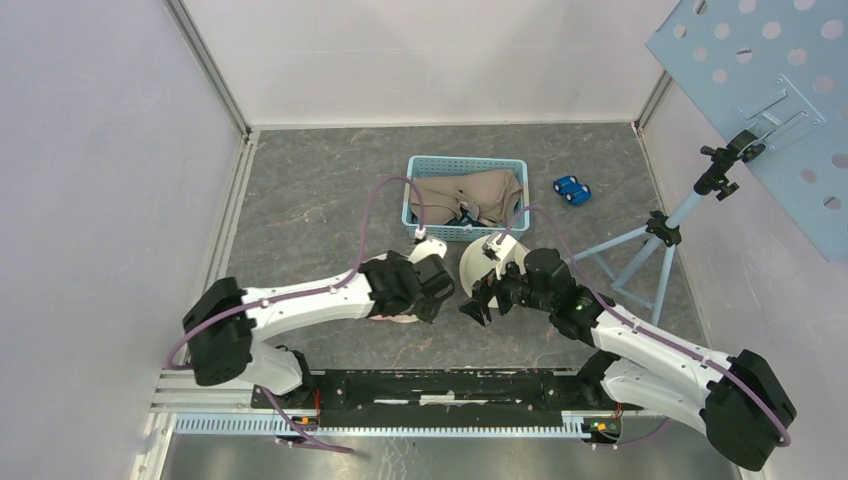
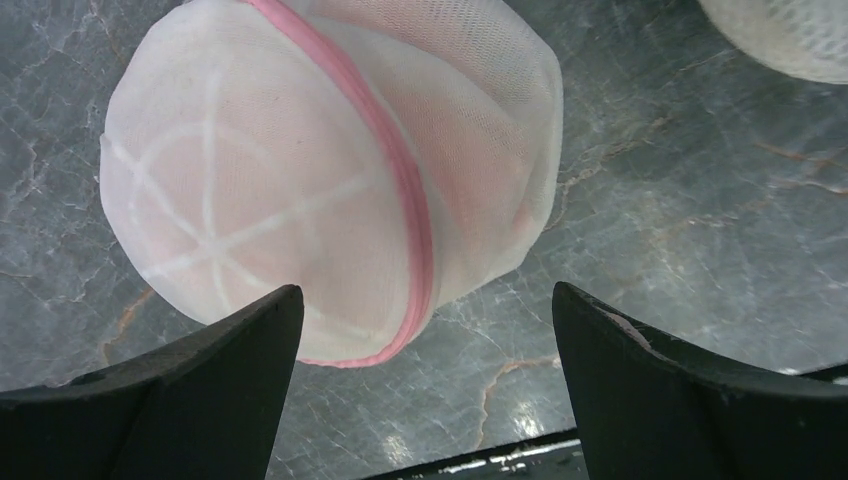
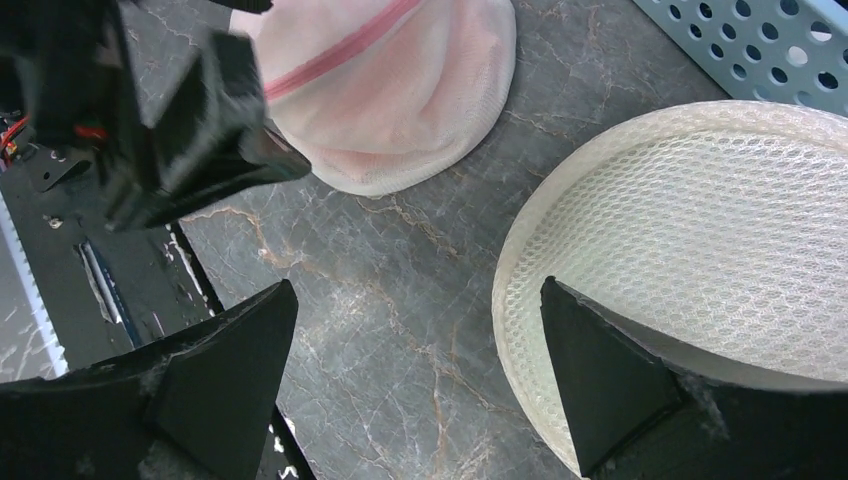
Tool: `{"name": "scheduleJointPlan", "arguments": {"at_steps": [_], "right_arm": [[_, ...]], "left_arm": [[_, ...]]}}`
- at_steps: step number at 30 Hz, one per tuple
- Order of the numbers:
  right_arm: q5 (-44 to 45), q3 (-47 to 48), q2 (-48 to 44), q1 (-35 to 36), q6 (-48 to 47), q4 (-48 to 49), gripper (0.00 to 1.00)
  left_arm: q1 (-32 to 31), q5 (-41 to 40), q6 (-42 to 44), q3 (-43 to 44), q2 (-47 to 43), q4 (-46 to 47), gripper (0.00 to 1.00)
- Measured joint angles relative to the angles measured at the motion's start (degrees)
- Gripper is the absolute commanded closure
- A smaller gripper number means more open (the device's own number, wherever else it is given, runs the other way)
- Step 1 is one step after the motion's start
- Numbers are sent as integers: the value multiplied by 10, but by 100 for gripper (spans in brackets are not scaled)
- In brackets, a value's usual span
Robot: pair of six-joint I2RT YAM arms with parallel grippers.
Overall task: Unzip the laundry bag and remove the bra
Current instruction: Adjust the laundry bag at the center of the board.
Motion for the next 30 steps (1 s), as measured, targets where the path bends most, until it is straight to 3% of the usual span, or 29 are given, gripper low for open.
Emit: {"name": "scheduleJointPlan", "arguments": {"at_steps": [4,7,14,16,17,28,29,30], "right_arm": [[9,-5,-10,0,0,-3,2],[12,-11,-16,0,0,-4,2],[12,-18,-14,0,0,-3,2],[12,-18,-10,0,0,-1,2],[12,-18,-7,0,0,-1,2],[16,-3,58,0,0,10,2],[16,5,71,0,0,12,2],[16,17,88,0,1,14,2]], "left_arm": [[-16,-38,0,6,47,-2,5],[-16,-59,-1,6,56,-4,15],[-16,-68,-1,-3,48,10,66],[-16,-64,1,-22,24,20,91],[-16,-61,4,-30,10,23,97],[-20,-17,41,-64,-58,6,98],[-20,-10,41,-70,-72,3,91],[-20,-3,41,-75,-87,0,76]]}}
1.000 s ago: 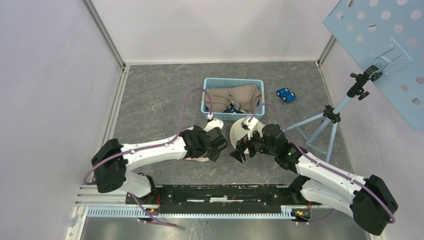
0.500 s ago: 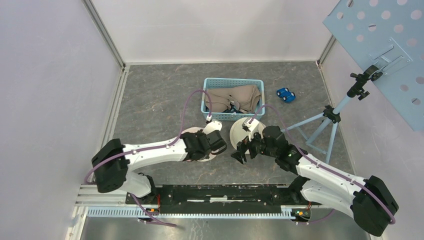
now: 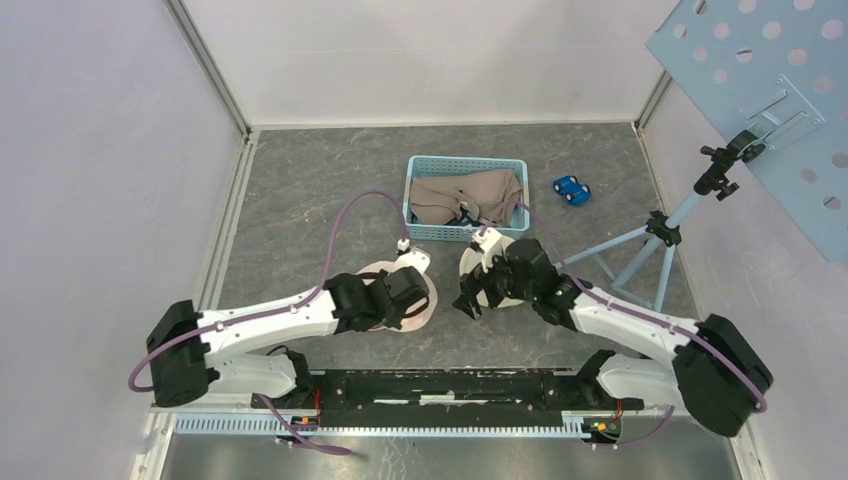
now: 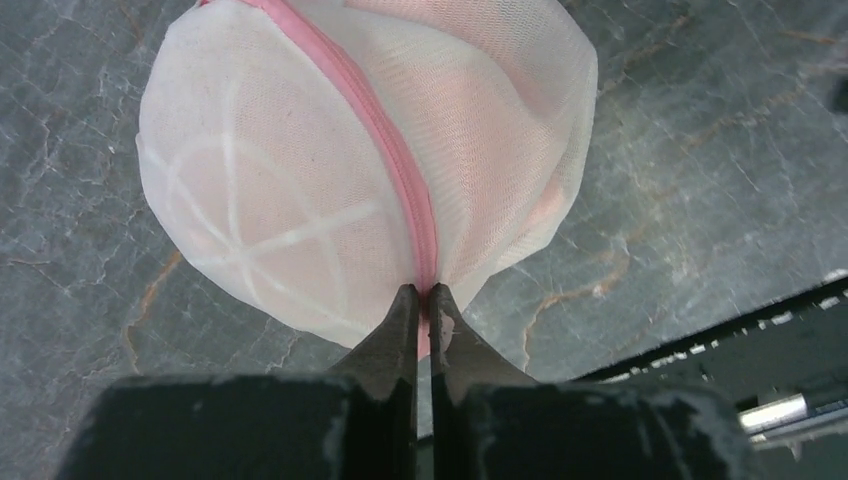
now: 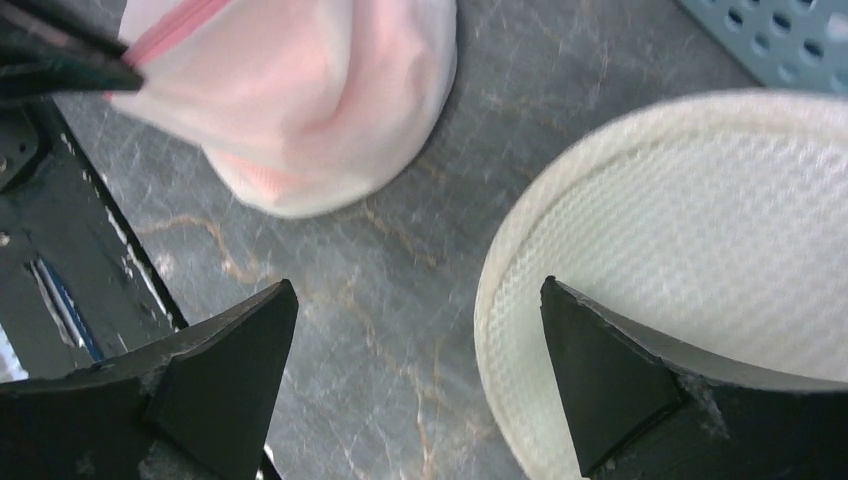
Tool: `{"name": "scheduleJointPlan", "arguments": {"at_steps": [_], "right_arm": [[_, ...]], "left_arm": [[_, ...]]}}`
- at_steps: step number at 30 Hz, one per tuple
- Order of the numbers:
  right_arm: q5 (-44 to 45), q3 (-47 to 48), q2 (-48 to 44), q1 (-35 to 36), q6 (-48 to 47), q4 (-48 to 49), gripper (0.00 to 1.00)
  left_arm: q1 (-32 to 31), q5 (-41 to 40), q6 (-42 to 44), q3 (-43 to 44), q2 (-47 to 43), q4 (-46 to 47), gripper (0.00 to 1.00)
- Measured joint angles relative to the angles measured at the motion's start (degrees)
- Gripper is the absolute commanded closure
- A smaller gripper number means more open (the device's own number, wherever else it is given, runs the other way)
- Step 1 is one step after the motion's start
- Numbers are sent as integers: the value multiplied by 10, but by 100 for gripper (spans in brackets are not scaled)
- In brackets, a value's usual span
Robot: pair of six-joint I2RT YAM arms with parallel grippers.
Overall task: Unzip the laundry bag and remove the bra
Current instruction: Adjust the laundry bag at the center of the board.
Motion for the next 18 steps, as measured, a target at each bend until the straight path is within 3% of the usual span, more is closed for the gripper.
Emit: {"name": "scheduleJointPlan", "arguments": {"at_steps": [2,3,4,11,15,18], "right_arm": [[-1,37,44,0,2,9,2],[-2,45,54,1,2,14,2],[-3,59,69,1,3,18,2],[-33,178,187,19,22,66,2],[-49,237,249,36,39,89,5],[-58,275,297,47,50,101,14]], "left_arm": [[0,11,-1,-6,-26,-9,36],[-1,15,-4,-9,-38,-12,25],[-1,17,-9,-14,-52,-14,21],[-1,1,-113,-87,-253,-5,16],[5,-23,-200,-129,-352,6,19],[19,-31,-263,-153,-360,0,27]]}}
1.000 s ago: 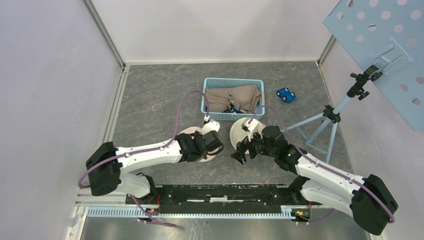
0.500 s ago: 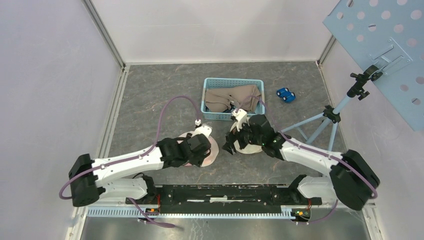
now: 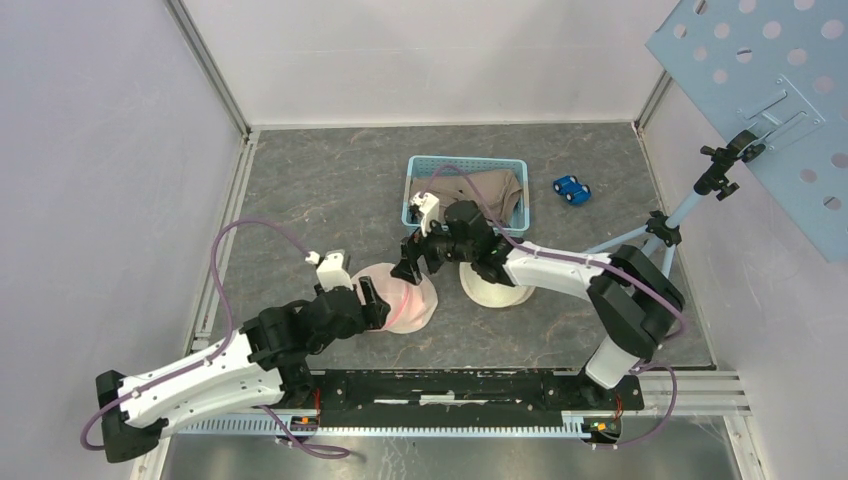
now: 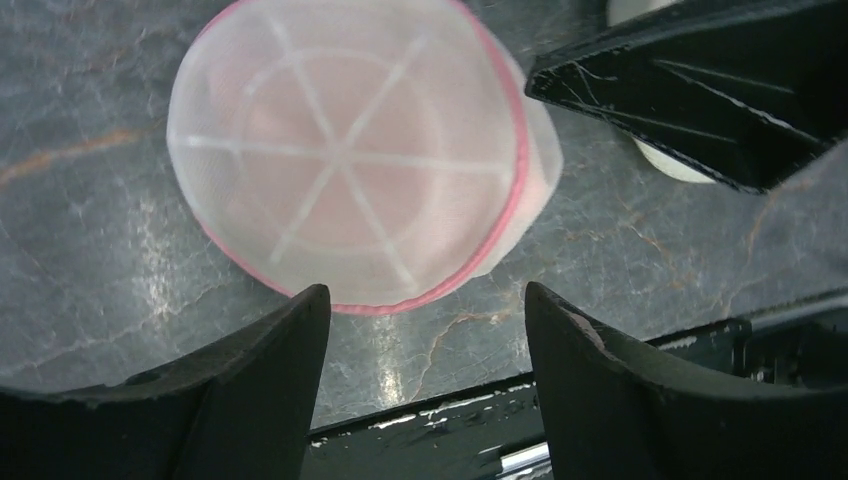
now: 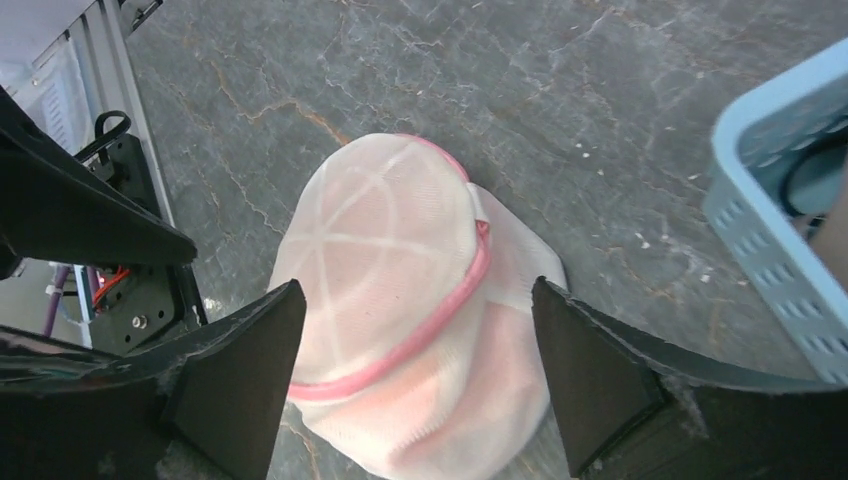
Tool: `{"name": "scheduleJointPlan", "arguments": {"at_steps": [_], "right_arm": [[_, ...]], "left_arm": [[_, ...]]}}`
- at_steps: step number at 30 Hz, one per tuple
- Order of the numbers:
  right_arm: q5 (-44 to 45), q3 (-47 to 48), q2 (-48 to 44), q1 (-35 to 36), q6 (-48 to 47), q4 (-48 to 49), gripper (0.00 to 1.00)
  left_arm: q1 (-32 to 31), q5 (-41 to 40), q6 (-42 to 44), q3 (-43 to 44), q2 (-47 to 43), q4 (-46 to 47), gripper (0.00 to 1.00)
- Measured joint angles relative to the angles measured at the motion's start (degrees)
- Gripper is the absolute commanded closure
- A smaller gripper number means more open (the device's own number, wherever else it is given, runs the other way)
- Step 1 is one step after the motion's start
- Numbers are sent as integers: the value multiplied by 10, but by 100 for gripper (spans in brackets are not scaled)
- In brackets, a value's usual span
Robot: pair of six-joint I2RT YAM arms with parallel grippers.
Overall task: Unzip the laundry bag and remove the bra
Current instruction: Adjust the laundry bag at the center of the board.
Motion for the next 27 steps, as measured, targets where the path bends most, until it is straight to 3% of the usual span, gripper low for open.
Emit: {"name": "scheduleJointPlan", "arguments": {"at_steps": [7,11,19,27], "right_arm": [[-18,1,47,9,23,17,48],[-20,-36,45,9,32,37,62],[-24,-142,9,16,59,83,64],[-16,-195,-8,71,100,147,59]], "left_arm": [[47,-5,-124,-36,-10,-22,57],[99,7,-155,-50,-15,-21,69],[210,92,-150,-66,128,65,77],[237,127,-79,-21,271,147,75]]}}
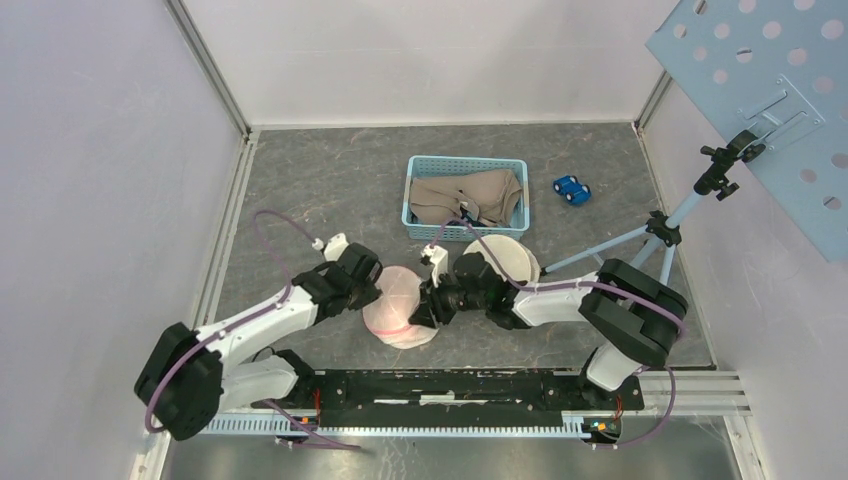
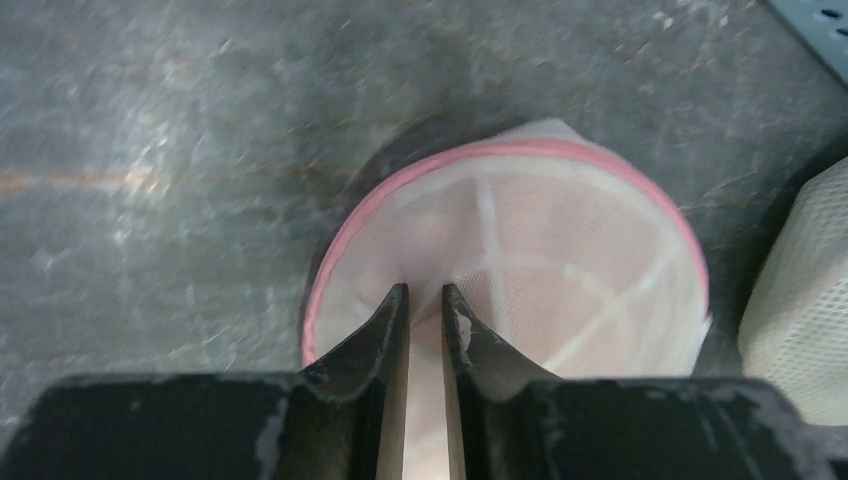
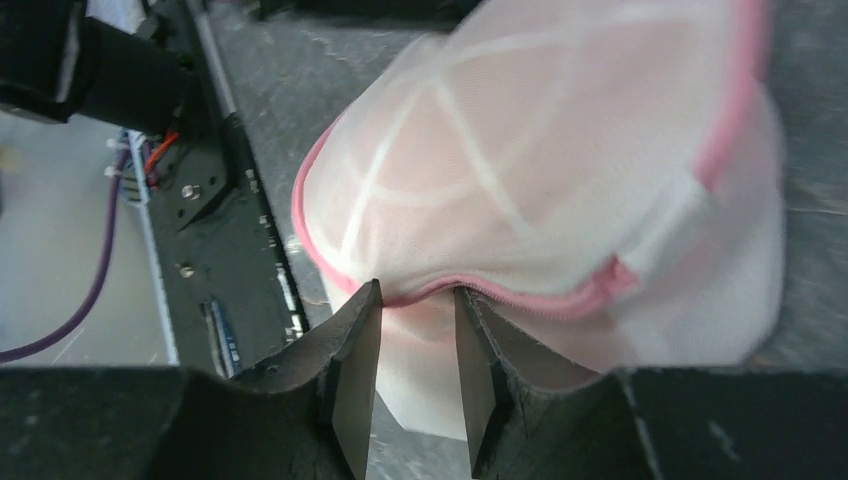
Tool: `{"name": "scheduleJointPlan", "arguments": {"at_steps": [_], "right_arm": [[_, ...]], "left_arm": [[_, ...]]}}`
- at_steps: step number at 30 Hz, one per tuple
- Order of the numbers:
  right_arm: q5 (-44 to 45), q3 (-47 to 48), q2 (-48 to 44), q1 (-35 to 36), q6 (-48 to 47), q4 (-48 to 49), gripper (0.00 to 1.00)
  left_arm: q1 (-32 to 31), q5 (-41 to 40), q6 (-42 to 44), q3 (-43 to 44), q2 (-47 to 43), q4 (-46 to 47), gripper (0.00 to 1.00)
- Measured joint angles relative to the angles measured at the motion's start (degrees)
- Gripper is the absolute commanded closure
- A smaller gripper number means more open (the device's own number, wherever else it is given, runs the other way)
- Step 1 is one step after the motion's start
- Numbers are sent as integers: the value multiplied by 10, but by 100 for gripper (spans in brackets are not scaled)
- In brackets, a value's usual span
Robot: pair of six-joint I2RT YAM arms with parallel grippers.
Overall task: Unzip the laundry bag and remove the bra
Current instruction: Adjust the laundry bag at the center of the board.
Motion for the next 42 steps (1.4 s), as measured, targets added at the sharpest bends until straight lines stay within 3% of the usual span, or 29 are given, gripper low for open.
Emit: {"name": "scheduleJointPlan", "arguments": {"at_steps": [9,17,23,28,36,42], "right_arm": [[-4,5,15,63,43,53,32],[60,10,-122,51,-26,-42,19],[93,44,-148,-12,-73,-100,19],[93,112,-71,-69,-92,-129,22],[75,137,12,-69,-101,-145,34],[36,57,5,-69,-59,-90,41]], "left_arm": [[18,56,79,78,74,73,66],[19,87,99,90,-45,35,59],[14,117,76,6,-140,33,55],[5,125,49,-52,-153,5,54],[5,123,30,-56,-109,25,53],[17,121,29,-48,-42,67,55]]}}
